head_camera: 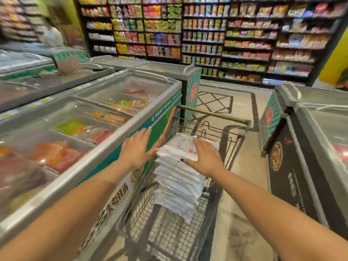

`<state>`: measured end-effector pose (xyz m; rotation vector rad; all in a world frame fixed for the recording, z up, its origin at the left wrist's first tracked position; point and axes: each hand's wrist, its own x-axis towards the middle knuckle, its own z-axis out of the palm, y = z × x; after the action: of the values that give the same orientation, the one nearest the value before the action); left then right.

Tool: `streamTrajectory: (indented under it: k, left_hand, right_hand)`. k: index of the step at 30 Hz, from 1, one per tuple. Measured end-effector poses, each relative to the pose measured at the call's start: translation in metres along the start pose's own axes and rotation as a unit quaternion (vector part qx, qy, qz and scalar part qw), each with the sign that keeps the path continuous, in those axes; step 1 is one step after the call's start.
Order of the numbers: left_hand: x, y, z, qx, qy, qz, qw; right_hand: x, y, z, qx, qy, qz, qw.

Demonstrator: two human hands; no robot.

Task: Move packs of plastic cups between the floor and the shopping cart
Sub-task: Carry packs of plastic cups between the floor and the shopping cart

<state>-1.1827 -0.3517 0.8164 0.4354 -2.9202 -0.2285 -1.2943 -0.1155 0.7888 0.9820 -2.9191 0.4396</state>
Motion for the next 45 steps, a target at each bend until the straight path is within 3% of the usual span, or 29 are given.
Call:
streamTrajectory:
  k: [7, 14, 19, 25, 33, 39, 45]
  left_hand:
    - [-0.142, -0.075, -0.073, 0.064, 0.05, -0.11, 0.991]
    - [-0.326, -0.154, -0.146, 0.137, 0.084, -0.293, 0.943]
    - [-0.495, -0.185, -0.195, 0.161, 0.098, -0.438, 0.879]
    - [-0.726, -0.2, -0.233, 0.185, 0.108, -0.578, 0.788]
    - [-0.985, -0.178, -0.253, 0.204, 0.09, -0.705, 0.673]
    - [-1.121, -0.169, -0.243, 0.205, 0.062, -0.761, 0.612]
    - [-1.188, -0.201, -0.23, 0.201, 0.047, -0.788, 0.579]
  right_hand:
    - [-0.033, -0.135, -0.006, -0.02, -0.016, -0.21, 0.977]
    - [-0.1, -0.318, 0.001, 0.014, -0.004, -0.386, 0.922]
    - [-0.183, -0.449, 0.012, 0.054, -0.03, -0.479, 0.876]
    - [-0.341, -0.598, 0.036, 0.065, -0.07, -0.609, 0.787]
    - [-0.571, -0.737, 0.074, 0.126, -0.122, -0.718, 0.674]
    - [-0.678, -0.806, 0.094, 0.136, -0.147, -0.767, 0.61]
    - [-0.726, -0.878, 0.126, 0.128, -0.16, -0.773, 0.6]
